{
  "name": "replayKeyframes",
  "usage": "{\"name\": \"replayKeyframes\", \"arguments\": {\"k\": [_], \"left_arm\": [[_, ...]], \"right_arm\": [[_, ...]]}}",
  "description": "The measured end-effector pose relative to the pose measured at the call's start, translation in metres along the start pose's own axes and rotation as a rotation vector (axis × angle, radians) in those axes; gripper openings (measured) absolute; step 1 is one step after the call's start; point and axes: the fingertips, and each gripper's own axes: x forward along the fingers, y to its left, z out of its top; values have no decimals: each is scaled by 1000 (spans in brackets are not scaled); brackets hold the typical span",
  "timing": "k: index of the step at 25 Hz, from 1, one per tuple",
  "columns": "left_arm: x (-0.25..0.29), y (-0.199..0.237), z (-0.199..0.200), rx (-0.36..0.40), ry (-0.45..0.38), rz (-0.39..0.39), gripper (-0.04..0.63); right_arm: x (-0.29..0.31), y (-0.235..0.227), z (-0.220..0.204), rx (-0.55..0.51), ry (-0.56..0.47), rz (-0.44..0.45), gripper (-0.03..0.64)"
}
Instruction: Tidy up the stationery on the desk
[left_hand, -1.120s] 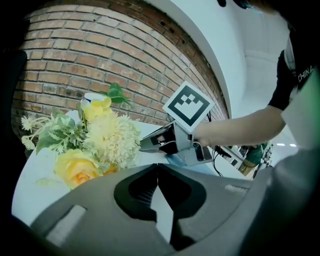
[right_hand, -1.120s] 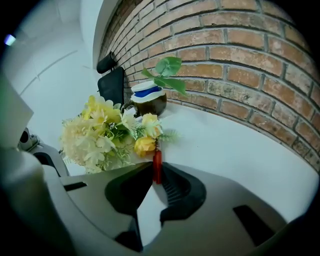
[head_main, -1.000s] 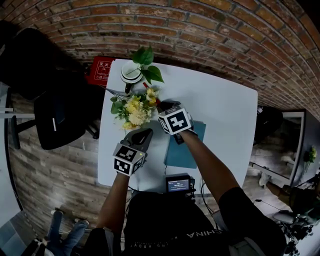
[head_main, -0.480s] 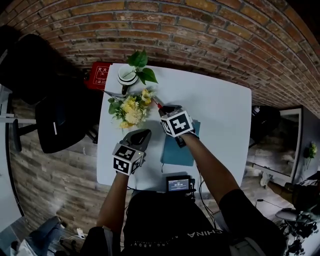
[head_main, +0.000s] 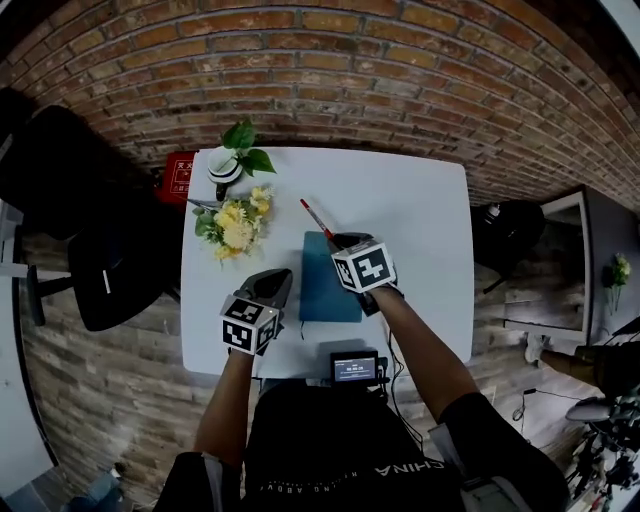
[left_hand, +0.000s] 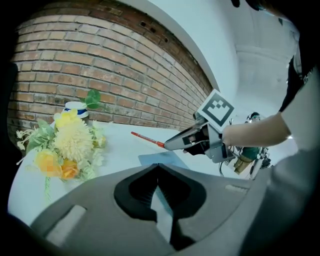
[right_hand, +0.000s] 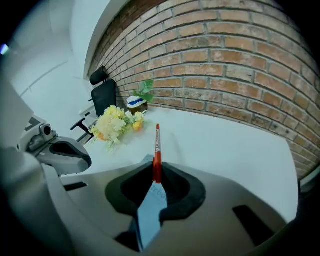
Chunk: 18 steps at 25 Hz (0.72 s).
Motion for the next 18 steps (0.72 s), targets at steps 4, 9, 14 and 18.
{"name": "replayKeyframes", "arguments": {"k": [4,9,14,18], "left_arm": [[4,-28,-9,17,19,-11,11],[6,-56,-22,33,46,-11,11],[7,-78,-32,32,55,1,11],[8,-93,-38,36,57,-2,12]], "right_arm": [[-39,-17,-33,58,-26,-29,61],[-81,-35,-79,126,-50,-60,61],[-115,-49,-124,196,-65,-79,61],[-130,-58,-145,232,-73,-96,61]]}}
